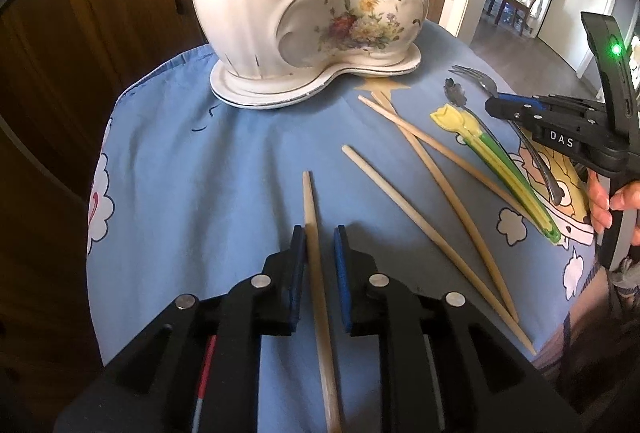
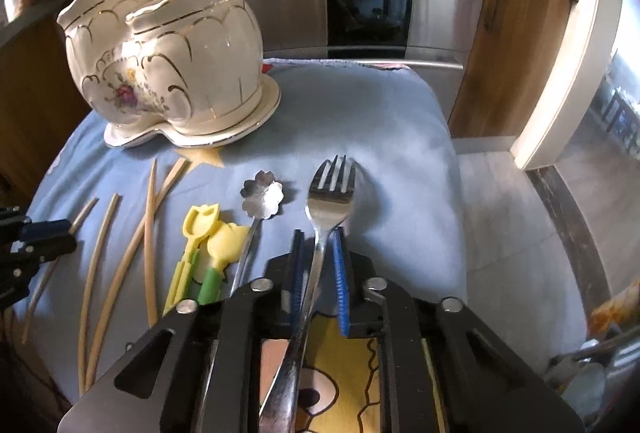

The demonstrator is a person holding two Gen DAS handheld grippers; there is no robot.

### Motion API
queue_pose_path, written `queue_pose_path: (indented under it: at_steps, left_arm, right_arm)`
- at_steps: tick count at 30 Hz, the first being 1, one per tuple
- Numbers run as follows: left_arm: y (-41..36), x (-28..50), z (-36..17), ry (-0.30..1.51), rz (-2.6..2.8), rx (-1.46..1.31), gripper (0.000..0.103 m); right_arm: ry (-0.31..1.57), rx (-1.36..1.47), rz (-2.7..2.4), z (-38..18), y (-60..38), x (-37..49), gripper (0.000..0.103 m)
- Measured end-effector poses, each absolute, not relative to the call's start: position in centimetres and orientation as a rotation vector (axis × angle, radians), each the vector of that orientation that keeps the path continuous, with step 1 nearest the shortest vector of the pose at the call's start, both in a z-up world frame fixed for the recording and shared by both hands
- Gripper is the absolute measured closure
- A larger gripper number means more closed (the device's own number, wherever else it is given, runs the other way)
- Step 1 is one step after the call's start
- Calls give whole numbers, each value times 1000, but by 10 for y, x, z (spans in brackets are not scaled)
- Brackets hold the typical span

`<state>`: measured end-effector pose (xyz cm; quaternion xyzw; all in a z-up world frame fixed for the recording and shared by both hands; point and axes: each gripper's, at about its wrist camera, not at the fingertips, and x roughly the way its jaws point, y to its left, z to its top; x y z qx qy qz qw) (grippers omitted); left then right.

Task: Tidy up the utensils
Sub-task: 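Grasp another wooden chopstick with the left tool while the right tool grasps the silver fork, then lift the chopstick and silver fork and carry both over the porcelain holder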

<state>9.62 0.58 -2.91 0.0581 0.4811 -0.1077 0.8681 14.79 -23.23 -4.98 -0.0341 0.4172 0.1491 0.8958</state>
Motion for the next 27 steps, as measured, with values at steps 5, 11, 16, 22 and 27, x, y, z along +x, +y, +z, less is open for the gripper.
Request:
queue_pose_path:
  at_steps: [5, 11, 16, 22, 27]
  left_arm:
    - [3, 97, -30, 997, -230, 120, 97]
    - [10, 90, -16, 917, -262, 86, 97]
    - [21, 77, 15, 776, -267, 55, 97]
    - [35, 68, 46, 610, -246, 35, 97]
    - [41, 73, 70, 499, -240, 5, 97]
  right_arm:
    - [830, -54, 320, -42, -237, 143, 97]
    - [706, -31, 360, -17, -244, 128, 97]
    - [573, -37, 388, 10, -244, 111, 99]
    - [433, -76, 397, 37, -234, 96, 100]
    - [373, -74, 419, 65, -228, 93, 100]
